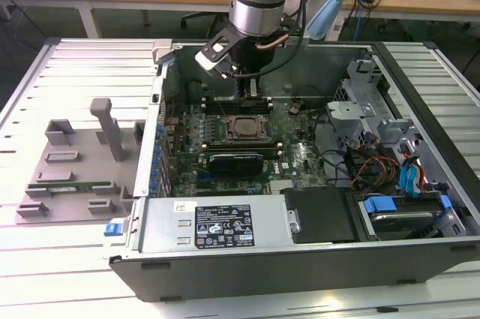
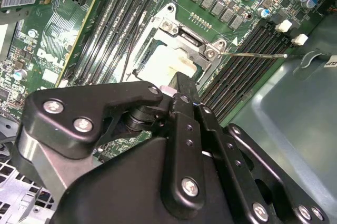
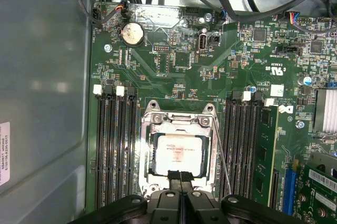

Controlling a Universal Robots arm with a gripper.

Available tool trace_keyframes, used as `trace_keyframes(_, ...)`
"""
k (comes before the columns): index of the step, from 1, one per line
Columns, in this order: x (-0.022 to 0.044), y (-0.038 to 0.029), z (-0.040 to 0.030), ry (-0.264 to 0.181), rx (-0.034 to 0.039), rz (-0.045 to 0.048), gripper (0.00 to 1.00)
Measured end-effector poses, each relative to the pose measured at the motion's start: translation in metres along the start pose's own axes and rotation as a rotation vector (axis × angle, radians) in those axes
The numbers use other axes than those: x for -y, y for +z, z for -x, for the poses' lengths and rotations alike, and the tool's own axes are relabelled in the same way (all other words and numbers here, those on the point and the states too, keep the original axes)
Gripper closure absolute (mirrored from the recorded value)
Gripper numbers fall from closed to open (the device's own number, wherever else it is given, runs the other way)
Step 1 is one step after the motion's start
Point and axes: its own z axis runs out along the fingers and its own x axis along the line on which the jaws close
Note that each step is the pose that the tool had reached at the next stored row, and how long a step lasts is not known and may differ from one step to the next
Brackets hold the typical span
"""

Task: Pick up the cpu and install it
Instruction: 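Install the first cpu locking lever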

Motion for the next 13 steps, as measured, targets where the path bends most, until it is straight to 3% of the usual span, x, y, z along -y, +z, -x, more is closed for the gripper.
trace_keyframes(7, 0.0, 0.0, 0.0, -0.128, 0.005, 0.0026, 0.89)
trace_keyframes(11, 0.0, 0.0, 0.0, -0.269, 0.0105, 0.0053, 0.89)
trace_keyframes(13, 0.0, 0.0, 0.0, -0.296, 0.0116, 0.0057, 0.89)
